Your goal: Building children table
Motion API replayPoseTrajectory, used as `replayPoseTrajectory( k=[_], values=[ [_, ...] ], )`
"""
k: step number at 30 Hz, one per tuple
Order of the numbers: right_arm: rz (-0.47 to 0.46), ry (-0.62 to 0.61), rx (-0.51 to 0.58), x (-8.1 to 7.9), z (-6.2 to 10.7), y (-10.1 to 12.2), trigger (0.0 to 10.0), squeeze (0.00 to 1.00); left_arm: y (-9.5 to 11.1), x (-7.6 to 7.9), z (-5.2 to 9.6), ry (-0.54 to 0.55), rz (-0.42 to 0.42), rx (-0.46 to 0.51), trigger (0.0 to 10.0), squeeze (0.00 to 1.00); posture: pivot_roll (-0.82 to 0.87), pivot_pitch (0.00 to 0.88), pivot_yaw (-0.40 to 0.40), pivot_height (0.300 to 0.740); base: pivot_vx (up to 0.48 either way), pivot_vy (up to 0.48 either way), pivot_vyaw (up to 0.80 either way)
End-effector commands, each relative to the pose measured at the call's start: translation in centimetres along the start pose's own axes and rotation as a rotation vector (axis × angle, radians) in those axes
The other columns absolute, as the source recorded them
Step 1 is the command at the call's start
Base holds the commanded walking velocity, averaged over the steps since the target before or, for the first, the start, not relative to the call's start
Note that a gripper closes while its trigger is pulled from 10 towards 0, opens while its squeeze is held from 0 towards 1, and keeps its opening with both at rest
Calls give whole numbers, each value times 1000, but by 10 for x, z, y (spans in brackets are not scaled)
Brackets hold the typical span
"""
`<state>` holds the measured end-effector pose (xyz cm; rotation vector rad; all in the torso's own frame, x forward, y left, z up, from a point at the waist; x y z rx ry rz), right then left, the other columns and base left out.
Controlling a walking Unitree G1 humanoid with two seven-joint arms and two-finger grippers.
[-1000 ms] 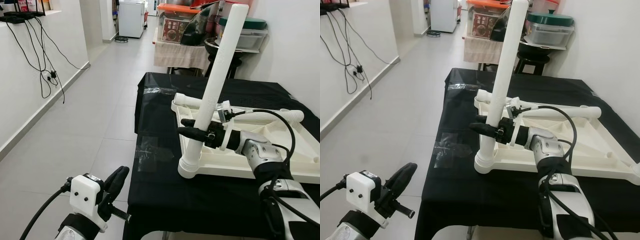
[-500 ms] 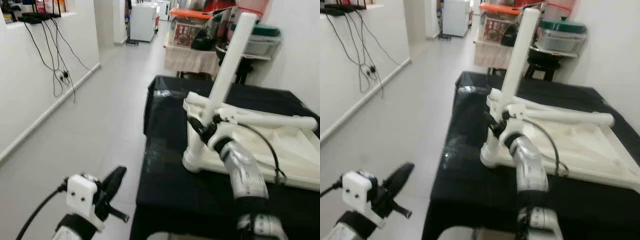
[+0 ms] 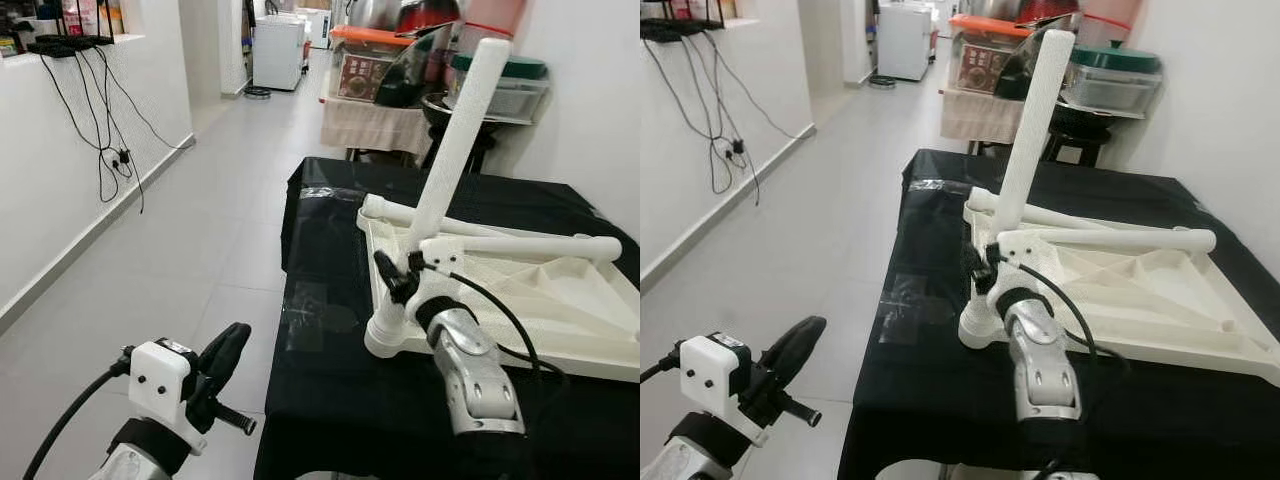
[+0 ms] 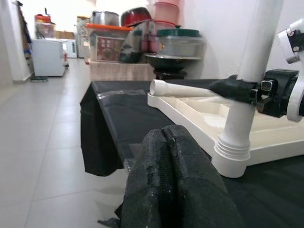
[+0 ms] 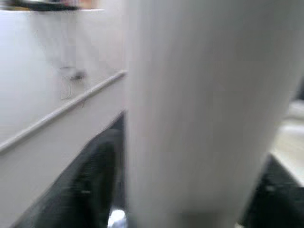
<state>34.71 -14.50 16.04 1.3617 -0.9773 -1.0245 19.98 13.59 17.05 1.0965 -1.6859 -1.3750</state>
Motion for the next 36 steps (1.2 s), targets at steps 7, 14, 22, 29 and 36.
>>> replayPoseTrajectory(
  k=[7, 14, 22, 29, 36],
  values=[
    [-52, 401, -52, -5, 0, 8, 10000, 0, -4, 1, 0, -5, 11, -18, 10000, 0, 6, 6, -88, 740, 0, 0, 0],
    [-227, 596, -112, 29, -19, 20, 10000, 0, -3, 3, 0, -2, 11, -16, 10000, 0, 30, 3, -95, 740, 0, 0, 0],
    [-259, 641, -142, 41, -20, 24, 10000, 0, -3, 3, 2, -2, 12, -18, 10000, 0, 28, 5, -97, 740, 0, 0, 0],
    [-244, 708, -154, 39, -20, 23, 0, 0, -3, 3, 1, 0, 12, -17, 10000, 0, 30, 2, -103, 740, 0, 0, 0],
    [-214, 657, -118, 46, -22, 23, 0, 0, -4, 4, -1, 0, 13, -14, 10000, 0, 19, 0, -104, 740, 0, 0, 0]
  ],
)
Point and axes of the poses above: a point about 5 cm out from each wrist's last joint towards the gripper, its own z axis pointing back from the gripper into the wrist, its own y axis along the axis of the wrist's last joint, x = y × z, the point moved 2 cm from there along -z, pointing out of the wrist towards the gripper, and after that the axes turned 1 degree about -z, right-handed, at the moved point
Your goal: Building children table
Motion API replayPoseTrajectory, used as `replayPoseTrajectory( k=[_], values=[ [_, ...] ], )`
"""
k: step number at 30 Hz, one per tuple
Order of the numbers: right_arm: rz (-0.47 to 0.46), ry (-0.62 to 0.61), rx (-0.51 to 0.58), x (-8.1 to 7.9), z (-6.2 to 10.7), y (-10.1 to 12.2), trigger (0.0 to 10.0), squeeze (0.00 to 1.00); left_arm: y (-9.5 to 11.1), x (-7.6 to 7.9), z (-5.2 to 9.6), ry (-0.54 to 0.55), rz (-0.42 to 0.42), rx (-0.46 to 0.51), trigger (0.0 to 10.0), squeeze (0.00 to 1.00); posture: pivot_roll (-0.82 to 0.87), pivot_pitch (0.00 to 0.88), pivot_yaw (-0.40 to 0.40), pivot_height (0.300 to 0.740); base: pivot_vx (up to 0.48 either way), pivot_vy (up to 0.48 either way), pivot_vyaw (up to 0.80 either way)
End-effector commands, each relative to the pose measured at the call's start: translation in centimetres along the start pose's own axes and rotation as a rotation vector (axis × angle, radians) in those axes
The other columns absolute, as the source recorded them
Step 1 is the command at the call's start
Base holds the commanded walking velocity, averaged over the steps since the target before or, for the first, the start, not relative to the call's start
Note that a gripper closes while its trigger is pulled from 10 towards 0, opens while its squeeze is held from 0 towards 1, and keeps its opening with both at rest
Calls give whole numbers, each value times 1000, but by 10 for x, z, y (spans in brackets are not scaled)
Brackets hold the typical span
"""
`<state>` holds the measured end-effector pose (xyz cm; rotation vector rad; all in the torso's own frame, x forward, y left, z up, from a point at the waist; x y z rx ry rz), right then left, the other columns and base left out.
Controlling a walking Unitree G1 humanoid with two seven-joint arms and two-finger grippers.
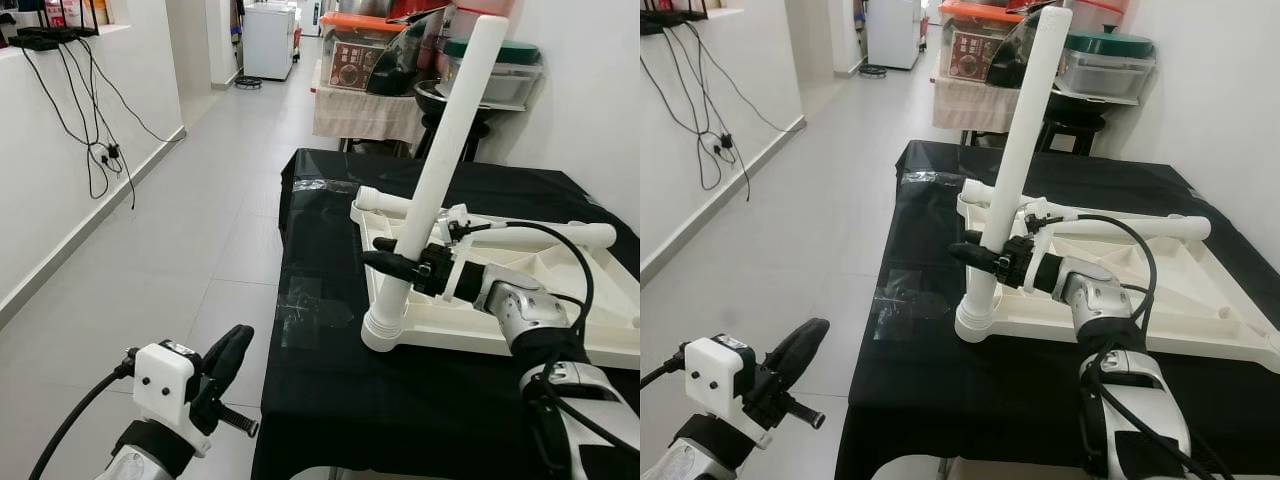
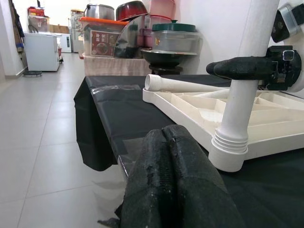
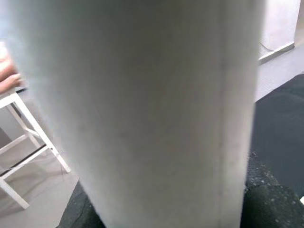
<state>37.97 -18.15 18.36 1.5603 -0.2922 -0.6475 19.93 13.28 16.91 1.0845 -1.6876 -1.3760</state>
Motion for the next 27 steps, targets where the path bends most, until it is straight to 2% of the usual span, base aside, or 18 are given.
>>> replayPoseTrajectory(
  k=[1, 2, 4, 5, 6, 7, 8, 9, 10, 11, 12, 14, 15, 18, 20, 25, 26, 27],
  values=[
    [4, -90, 23, 7, 2, -1, 0, 0, -2, 2, 0, 4, 5, -10, 10000, 0, 17, 0, -108, 740, 0, 0, 0],
    [4, -90, 23, 7, 2, -1, 0, 0, -2, 2, 0, 4, 5, -10, 10000, 0, 17, 0, -108, 740, 0, 0, 0],
    [89, -235, 18, 14, 3, -3, 0, 0, -2, 3, 1, 4, 5, -9, 10000, 0, 14, 0, -116, 740, 0, 0, 0],
    [89, -235, 18, 14, 3, -3, 0, 0, -2, 3, 1, 4, 5, -9, 10000, 0, 14, 0, -116, 740, 0, 0, 0],
    [125, -346, 17, 17, 4, -5, 0, 0, -2, 3, 1, 4, 6, -9, 10000, 0, 14, 1, -121, 740, 0, 0, 0],
    [125, -346, 17, 17, 4, -5, 0, 0, -2, 3, 1, 4, 6, -9, 10000, 0, 14, 1, -121, 740, 0, 0, 0],
    [201, -577, -9, 23, 7, -10, 0, 0, -1, 2, 2, 5, 5, -9, 10000, 0, 9, 9, -124, 740, 0, 0, 0],
    [259, -741, -13, 26, 13, -12, 0, 0, -1, 2, 3, 5, 5, -10, 10000, 0, 9, 9, -124, 740, 0, 0, 0],
    [259, -741, -13, 26, 13, -12, 0, 0, -1, 2, 3, 5, 5, -10, 10000, 0, 9, 9, -124, 740, 0, 0, 0],
    [192, -809, 66, 2, 5, -24, 0, 0, 0, 1, 3, 5, 5, -10, 10000, 0, -3, 20, -120, 740, 0, 0, 0],
    [186, -839, 89, -23, 2, -36, 0, 0, 0, 0, 4, 6, 4, -10, 10000, 0, -6, 23, -106, 740, 0, 0, 0],
    [249, -777, 119, -60, -8, -43, 0, 0, 0, -1, 4, 5, 5, -12, 10000, 0, -16, 21, -95, 740, 0, 0, 0],
    [304, -745, 109, -65, -12, -43, 0, 0, 0, -1, 4, 4, 5, -13, 10000, 0, -16, 21, -95, 740, 0, 0, 0],
    [331, -728, 109, -67, -15, -42, 0, 0, 0, -1, 4, 4, 5, -13, 10000, 0, -16, 21, -95, 740, 0, 0, 0],
    [253, -762, 96, -50, -13, -45, 0, 0, -1, 1, 3, -1, 11, -13, 10000, 0, -4, 8, -107, 740, 0, 0, 0],
    [273, -769, 93, -49, -15, -45, 0, 0, -1, 0, 2, 4, 7, -11, 10000, 0, -5, 9, -107, 740, 0, 0, 0],
    [254, -733, 79, -52, -17, -45, 10000, 0, -1, -1, 2, 7, 5, -9, 10000, 0, -4, 8, -110, 740, 0, 0, 0],
    [219, -689, 74, -54, -20, -45, 10000, 188, -1, -1, 1, 8, 4, -8, 10000, 0, -4, 7, -108, 740, 0, 0, 0]
  ],
)
Point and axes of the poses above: a point about 5 cm out from each wrist's last joint towards the gripper, its own z axis pointing back from the gripper into the wrist, its own y axis along the axis of the wrist's last joint, x = y × z, the point moved 2 cm from there along -z, pointing out of the wrist towards the gripper, and after that the axes turned 1 degree about -z, right-handed, at the moved point
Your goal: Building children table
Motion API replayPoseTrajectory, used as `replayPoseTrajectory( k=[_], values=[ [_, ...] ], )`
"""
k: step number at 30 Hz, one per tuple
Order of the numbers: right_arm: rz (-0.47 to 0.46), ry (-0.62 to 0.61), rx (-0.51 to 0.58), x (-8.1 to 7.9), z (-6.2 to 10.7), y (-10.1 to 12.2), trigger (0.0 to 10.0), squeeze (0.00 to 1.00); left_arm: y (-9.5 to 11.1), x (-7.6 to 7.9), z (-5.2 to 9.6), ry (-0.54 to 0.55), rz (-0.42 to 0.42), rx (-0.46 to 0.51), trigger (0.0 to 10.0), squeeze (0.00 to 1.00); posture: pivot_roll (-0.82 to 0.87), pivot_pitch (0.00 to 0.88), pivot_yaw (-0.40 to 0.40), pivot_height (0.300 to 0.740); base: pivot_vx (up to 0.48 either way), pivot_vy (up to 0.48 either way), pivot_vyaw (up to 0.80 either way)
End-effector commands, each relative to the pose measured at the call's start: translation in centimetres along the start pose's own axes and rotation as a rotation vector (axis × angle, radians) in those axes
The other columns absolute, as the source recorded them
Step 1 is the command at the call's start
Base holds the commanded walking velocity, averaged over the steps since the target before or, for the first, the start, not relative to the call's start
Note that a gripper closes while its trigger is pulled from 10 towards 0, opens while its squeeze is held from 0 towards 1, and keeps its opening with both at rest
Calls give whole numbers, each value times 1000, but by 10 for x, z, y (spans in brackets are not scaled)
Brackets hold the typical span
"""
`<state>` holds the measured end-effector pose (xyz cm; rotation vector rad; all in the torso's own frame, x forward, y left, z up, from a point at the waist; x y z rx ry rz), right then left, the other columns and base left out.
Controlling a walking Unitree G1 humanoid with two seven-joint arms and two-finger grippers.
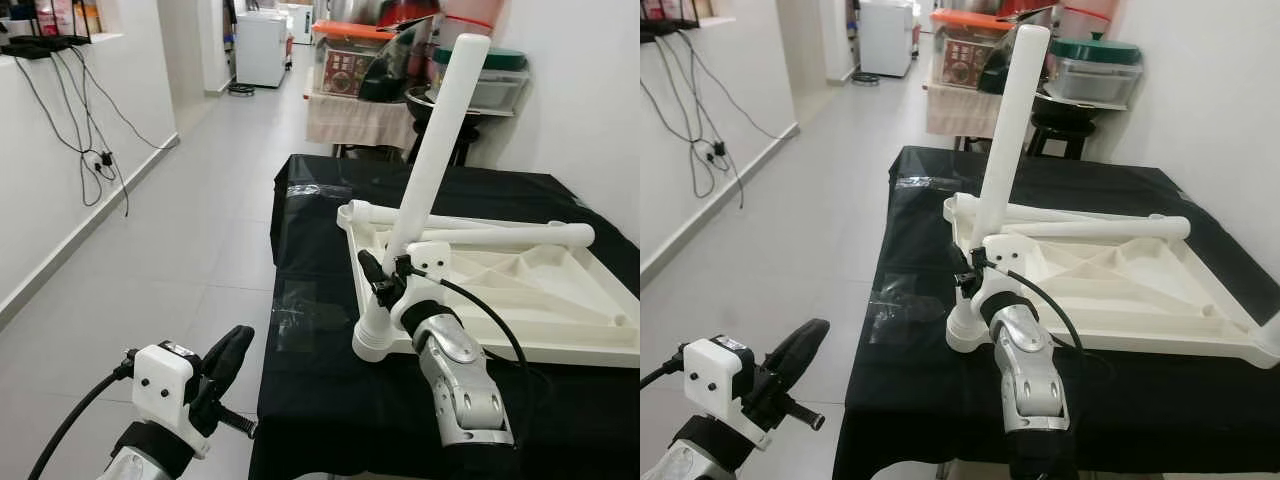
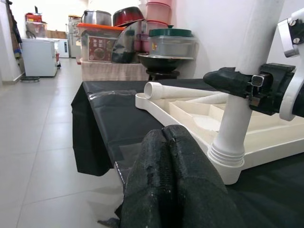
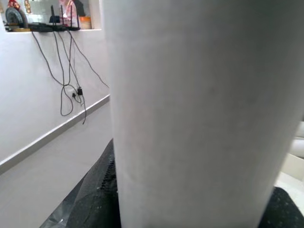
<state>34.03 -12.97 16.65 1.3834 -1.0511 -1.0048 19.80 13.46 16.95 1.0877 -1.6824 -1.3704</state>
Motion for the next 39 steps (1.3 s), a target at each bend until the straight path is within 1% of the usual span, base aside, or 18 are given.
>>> replayPoseTrajectory(
  k=[1, 2, 3, 4, 6, 8, 9, 10, 11, 12, 13, 14, 18, 21, 26, 27, 32, 39],
  values=[
    [31, 28, -84, 0, 3, -15, 10000, 188, -2, 0, 0, 1, 3, -8, 10000, 0, -4, 7, -108, 740, 0, 0, 0],
    [7, 58, -93, -2, 3, -15, 10000, 188, -2, 0, -1, 2, 3, -8, 10000, 0, -4, 7, -108, 740, 0, 0, 0],
    [-62, 137, -107, -10, 5, -11, 10000, 1000, -2, 0, -1, 2, 3, -8, 10000, 0, -2, 7, -106, 740, 0, 0, 0],
    [-62, 137, -107, -10, 5, -11, 10000, 1000, -2, 0, -1, 2, 3, -8, 10000, 0, -2, 7, -106, 740, 0, 0, 0],
    [-75, 342, -97, -14, 3, 0, 10000, 1000, -3, 0, -2, 0, 5, -8, 10000, 0, 3, 4, -105, 740, 0, 0, 0],
    [-75, 342, -97, -14, 3, 0, 10000, 1000, -3, 0, -2, 0, 5, -8, 10000, 0, 3, 4, -105, 740, 0, 0, 0],
    [-43, 431, -90, -12, 2, 5, 10000, 933, -3, 0, -2, -1, 5, -8, 10000, 0, 3, 2, -105, 740, 0, 0, 0],
    [-43, 431, -90, -12, 2, 5, 10000, 933, -3, 0, -2, -1, 5, -8, 10000, 0, 3, 2, -105, 740, 0, 0, 0],
    [26, 505, -103, -4, -4, 5, 10000, 0, -3, 1, -3, 0, 4, -8, 10000, 0, 4, 1, -106, 740, 0, 0, 0],
    [57, 606, -133, 3, -7, 2, 10000, 0, -4, 1, -3, 0, 5, -8, 10000, 0, 13, 0, -114, 740, 0, 0, 0],
    [57, 606, -133, 3, -7, 2, 10000, 0, -4, 1, -3, 0, 5, -8, 10000, 0, 13, 0, -114, 740, 0, 0, 0],
    [-11, 737, -193, 14, -13, 0, 10000, 0, -4, 1, -2, 2, 5, -8, 10000, 0, 17, 0, -116, 740, 0, 0, 0],
    [-48, 829, -242, 17, -17, 2, 10000, 0, -4, 1, -2, 4, 6, -8, 10000, 0, 26, 1, -120, 740, 0, 0, 0],
    [-55, 778, -264, 28, -30, 8, 10000, 0, -3, 2, -2, 3, 7, -8, 10000, 0, 26, 2, -119, 740, 0, 0, 0],
    [-106, 744, -270, 33, -34, 11, 10000, 0, -3, 2, -2, 2, 8, -8, 10000, 0, 27, 3, -122, 740, 0, 0, 0],
    [-117, 763, -270, 33, -34, 11, 275, 0, -3, 3, -2, 3, 8, -7, 10000, 0, 30, 5, -124, 740, 0, 0, 0],
    [-113, 811, -246, 34, -33, 12, 0, 0, -3, 3, -2, 3, 8, -6, 10000, 0, 30, 6, -120, 740, 0, 0, 0],
    [-125, 671, -131, 55, -33, 17, 0, 0, -2, 5, -3, 2, 9, -4, 10000, 0, 30, 10, -124, 740, 0, 0, 0]
  ],
)
Point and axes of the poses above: a point about 5 cm out from each wrist's last joint towards the gripper, its own z axis pointing back from the gripper into the wrist, its own y axis along the axis of the wrist's last joint, x = y × z, the point moved 2 cm from there along -z, pointing out of the wrist towards the gripper, and after that the axes turned 1 degree about -z, right-handed, at the moved point
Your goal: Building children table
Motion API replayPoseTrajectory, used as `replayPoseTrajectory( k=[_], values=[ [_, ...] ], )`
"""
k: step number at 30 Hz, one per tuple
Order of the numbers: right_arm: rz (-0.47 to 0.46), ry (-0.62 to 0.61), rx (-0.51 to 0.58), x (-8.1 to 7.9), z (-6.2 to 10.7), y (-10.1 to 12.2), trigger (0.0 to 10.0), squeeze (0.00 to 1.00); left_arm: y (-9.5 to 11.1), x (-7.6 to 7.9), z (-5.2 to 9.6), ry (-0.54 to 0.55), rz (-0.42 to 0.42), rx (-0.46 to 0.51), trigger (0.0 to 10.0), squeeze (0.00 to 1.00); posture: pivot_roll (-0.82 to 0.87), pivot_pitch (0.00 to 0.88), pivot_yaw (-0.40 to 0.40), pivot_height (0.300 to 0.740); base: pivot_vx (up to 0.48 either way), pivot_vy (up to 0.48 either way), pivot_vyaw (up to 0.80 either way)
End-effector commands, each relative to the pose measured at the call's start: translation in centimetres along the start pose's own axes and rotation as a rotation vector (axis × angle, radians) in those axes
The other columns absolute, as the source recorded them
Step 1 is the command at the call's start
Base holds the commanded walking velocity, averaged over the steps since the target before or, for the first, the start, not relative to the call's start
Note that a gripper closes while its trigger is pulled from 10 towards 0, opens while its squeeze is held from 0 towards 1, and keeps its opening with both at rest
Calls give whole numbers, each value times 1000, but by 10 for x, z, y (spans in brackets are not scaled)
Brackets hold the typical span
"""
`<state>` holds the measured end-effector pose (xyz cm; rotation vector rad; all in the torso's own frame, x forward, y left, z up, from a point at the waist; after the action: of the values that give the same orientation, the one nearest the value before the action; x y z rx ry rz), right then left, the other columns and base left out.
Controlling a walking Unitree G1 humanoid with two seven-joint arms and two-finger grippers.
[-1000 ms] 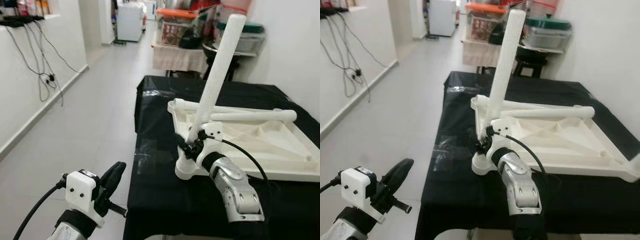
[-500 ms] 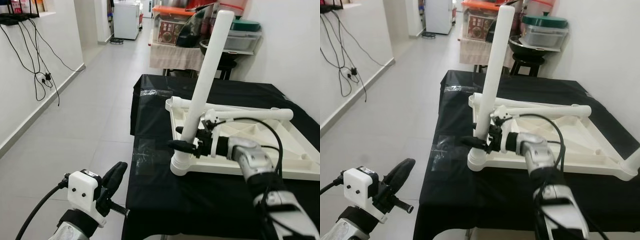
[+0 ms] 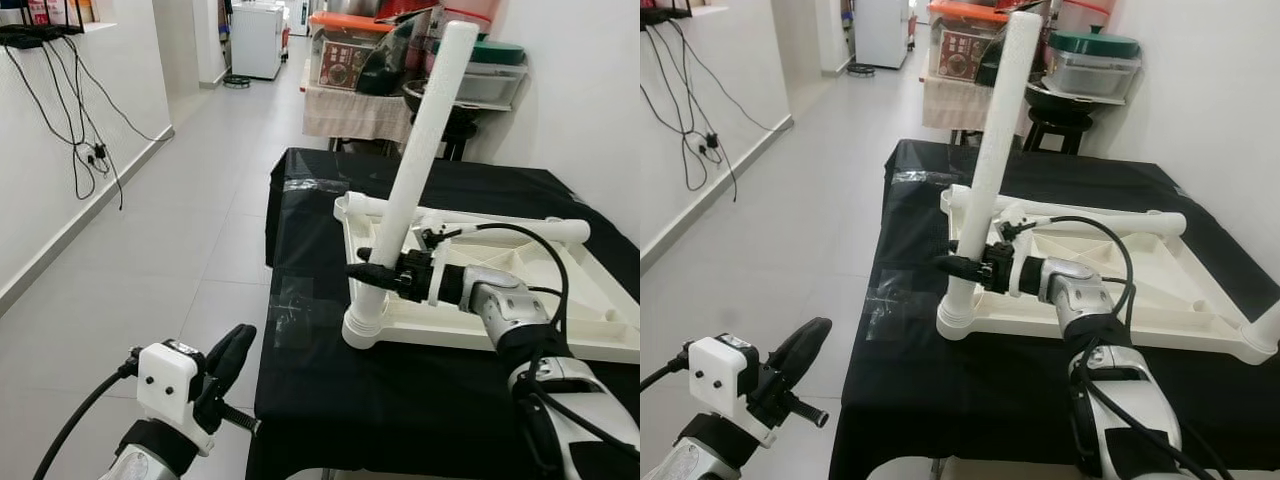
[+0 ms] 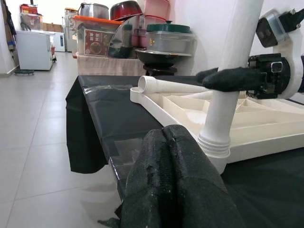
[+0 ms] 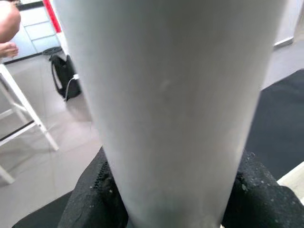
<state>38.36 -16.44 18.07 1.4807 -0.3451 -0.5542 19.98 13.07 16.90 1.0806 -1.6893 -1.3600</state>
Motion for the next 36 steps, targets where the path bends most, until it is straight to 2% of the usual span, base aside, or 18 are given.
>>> replayPoseTrajectory(
  k=[1, 5, 8, 9, 12, 15, 21, 22, 23, 24, 25, 26, 28, 30, 33, 34, 35, 36],
  values=[
    [-17, -64, 68, 6, 10, 3, 0, 0, -1, 2, 0, 2, -2, -8, 10000, 0, 30, 10, -124, 740, 0, 0, 0],
    [32, -218, 57, 1, 10, -10, 0, 0, 1, 1, 2, 3, -2, -7, 10000, 0, 30, 25, -125, 740, 0, 0, 0],
    [66, -777, 103, -12, 24, -23, 0, 0, 3, -4, 5, 4, -5, -9, 10000, 0, 11, 51, -114, 740, 0, 0, 0],
    [40, -861, 76, -36, 25, -39, 0, 0, 4, -5, 6, 5, -5, -9, 10000, 0, 8, 55, -109, 740, 0, 0, 0],
    [2, -902, 50, -63, 26, -53, 0, 0, 4, -6, 6, 5, -5, -9, 10000, 0, 8, 55, -109, 740, 0, 0, 0],
    [123, -853, 73, -55, 14, -43, 0, 0, 2, -8, 5, 1, -2, -18, 10000, 0, 31, 36, -100, 740, 0, 0, 0],
    [150, -871, 46, -63, 13, -41, 0, 0, 1, -9, 4, 5, -5, -16, 10000, 0, 25, 28, -101, 740, 0, 0, 0],
    [134, -863, 44, -65, 12, -40, 7647, 0, 1, -9, 4, 6, -6, -17, 10000, 0, 27, 22, -100, 740, 0, 0, 0],
    [118, -865, 39, -68, 12, -40, 7647, 0, 1, -9, 4, 6, -6, -17, 10000, 0, 27, 22, -100, 740, 0, 0, 0],
    [100, -838, 47, -71, 11, -38, 10000, 0, 0, -9, 4, 5, -5, -18, 10000, 0, 29, 15, -96, 740, 0, 0, 0],
    [90, -821, 52, -74, 10, -36, 10000, 0, 0, -9, 4, 3, -4, -19, 10000, 0, 29, 15, -96, 740, 0, 0, 0],
    [76, -775, 78, -76, 7, -32, 10000, 961, 0, -9, 4, 2, -2, -20, 10000, 0, 32, 13, -94, 740, 0, 0, 0],
    [40, -632, 117, -78, -1, -26, 10000, 1000, -1, -8, 4, 0, 0, -22, 10000, 0, 37, 6, -95, 740, 0, 0, 0],
    [13, -441, 135, -75, -8, -21, 10000, 1000, -2, -7, 3, -2, 1, -24, 10000, 0, 42, 0, -96, 740, 0, 0, 0],
    [9, -371, 138, -72, -9, -18, 10000, 1000, -2, -7, 3, -2, 1, -24, 10000, 0, 42, 0, -96, 740, 0, 0, 0],
    [37, -278, 120, -69, -9, -16, 10000, 188, -3, -6, 3, -3, 1, -26, 10000, 0, 45, 0, -99, 740, 0, 0, 0],
    [37, -278, 120, -69, -9, -16, 10000, 188, -3, -6, 3, -3, 1, -26, 10000, 0, 45, 0, -99, 740, 0, 0, 0],
    [15, -162, 89, -63, -9, -17, 10000, 0, -4, -5, 3, -13, 1, -34, 10000, 0, 49, 0, -102, 740, 0, 0, 0]
  ],
)
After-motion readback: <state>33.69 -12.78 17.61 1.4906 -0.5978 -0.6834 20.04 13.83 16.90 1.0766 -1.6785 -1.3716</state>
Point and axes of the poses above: a point about 5 cm out from each wrist's last joint towards the gripper, its own z axis pointing back from the gripper into the wrist, its own y axis along the axis of the wrist's last joint, x = y × z, the point moved 2 cm from there along -z, pointing out of the wrist towards the gripper, and after that the axes turned 1 degree about -z, right-handed, at the moved point
